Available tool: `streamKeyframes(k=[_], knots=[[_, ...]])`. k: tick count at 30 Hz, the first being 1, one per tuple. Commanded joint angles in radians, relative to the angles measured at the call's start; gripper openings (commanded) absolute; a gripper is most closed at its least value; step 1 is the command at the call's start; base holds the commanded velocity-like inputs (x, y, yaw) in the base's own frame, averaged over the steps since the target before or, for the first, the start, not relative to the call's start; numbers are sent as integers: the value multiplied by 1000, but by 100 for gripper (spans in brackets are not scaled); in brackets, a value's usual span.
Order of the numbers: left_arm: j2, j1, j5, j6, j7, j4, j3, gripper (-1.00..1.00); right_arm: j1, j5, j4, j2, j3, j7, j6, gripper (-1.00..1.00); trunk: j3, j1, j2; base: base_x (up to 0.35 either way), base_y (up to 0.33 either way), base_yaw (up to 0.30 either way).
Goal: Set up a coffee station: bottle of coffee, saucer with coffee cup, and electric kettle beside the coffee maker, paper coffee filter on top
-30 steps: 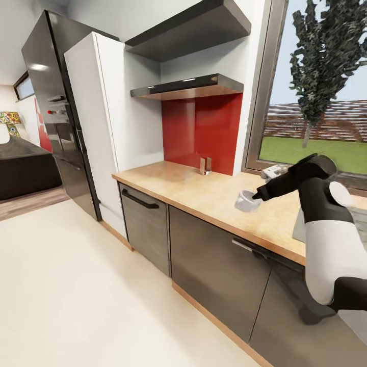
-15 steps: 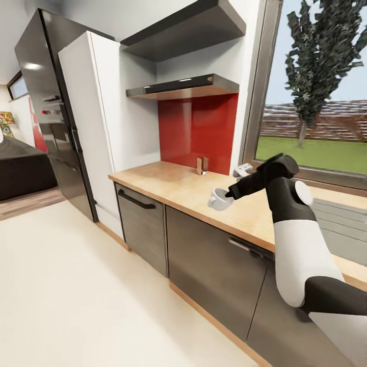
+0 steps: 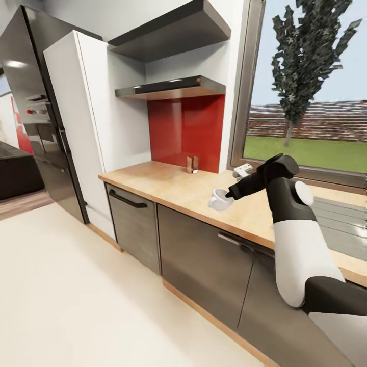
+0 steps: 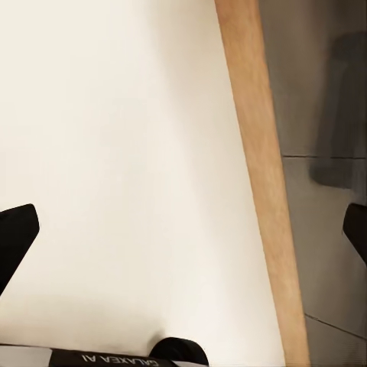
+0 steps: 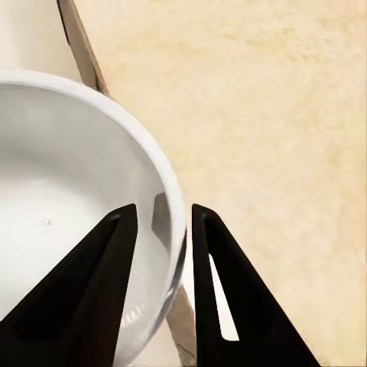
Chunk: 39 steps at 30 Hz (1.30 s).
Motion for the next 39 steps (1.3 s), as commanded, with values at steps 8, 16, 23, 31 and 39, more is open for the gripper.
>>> streamKeyframes(k=[8,16,23,31,39], knots=[[0,0,1,8,-3,0,4,100,0,11,-1,-16,-6,11,10,-100,2,-1,-1,-96,0,-209],[0,0,1,8,-3,0,6,100,0,11,-1,-25,-7,12,8,-100,6,-1,-1,-6,0,-267],[0,0,1,9,-3,0,6,100,0,10,-9,-36,-7,13,8,-100,10,-1,-1,-1,0,-271],[0,0,1,9,-3,0,6,100,0,9,-14,-38,-7,13,8,-100,14,-1,-1,0,0,-271],[0,0,1,8,-3,1,6,100,0,9,-14,-46,-7,13,7,-100,19,-1,-1,0,0,-271]])
